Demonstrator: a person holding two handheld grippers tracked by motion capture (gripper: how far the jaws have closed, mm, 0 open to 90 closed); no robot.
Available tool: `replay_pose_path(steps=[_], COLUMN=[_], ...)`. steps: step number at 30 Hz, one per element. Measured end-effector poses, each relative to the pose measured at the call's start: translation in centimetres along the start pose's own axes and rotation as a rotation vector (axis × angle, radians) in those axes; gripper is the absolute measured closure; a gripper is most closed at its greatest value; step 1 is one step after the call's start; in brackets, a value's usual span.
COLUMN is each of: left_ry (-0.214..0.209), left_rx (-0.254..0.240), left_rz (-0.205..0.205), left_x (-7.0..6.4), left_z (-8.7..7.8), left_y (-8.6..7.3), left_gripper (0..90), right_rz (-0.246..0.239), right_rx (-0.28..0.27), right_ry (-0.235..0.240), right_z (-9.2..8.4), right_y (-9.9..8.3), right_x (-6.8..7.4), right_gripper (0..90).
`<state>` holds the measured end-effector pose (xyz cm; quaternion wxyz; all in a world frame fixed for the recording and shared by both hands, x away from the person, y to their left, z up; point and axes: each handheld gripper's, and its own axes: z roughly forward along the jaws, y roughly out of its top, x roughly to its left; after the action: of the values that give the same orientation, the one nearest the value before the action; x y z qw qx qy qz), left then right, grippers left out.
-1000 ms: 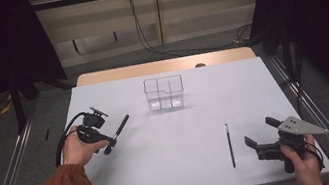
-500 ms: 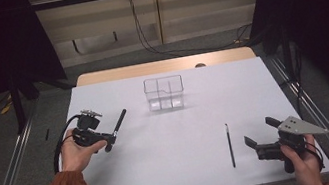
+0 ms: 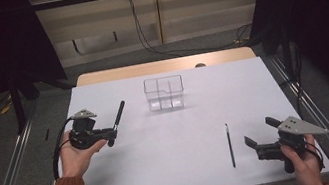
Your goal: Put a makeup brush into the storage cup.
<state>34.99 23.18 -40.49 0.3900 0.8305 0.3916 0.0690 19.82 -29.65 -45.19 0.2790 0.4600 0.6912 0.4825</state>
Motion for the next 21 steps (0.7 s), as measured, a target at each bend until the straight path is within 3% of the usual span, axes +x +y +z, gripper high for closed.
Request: replay_pose_path(steps=[3,9,15,21], left_ry=[0.005,-0.002,-0.028,-0.079], left_rx=[-0.042,-0.082,-0.116,-0.139], left_rz=[0.002,0.016,0.028,0.067], left_x=[0.0,0.0,-0.5,-1.3], left_z=[-0.2,-0.3,-0.1,0.2], left_y=[-0.1,-0.5,-0.9,-0.9], left_gripper=[74.3,74.3,74.3,74.3], right_rz=[0.0,0.0,0.004,0.003], right_rx=[0.0,-0.002,-0.003,-0.003], right_ry=[-0.001,-0.001,-0.001,0.001], right_z=[0.0,0.0,0.0,0.0], right_y=[0.0,0.0,0.0,0.0], right_x=[0.0,0.0,0.0,0.0], right_gripper=[0.0,0.0,0.0,0.0])
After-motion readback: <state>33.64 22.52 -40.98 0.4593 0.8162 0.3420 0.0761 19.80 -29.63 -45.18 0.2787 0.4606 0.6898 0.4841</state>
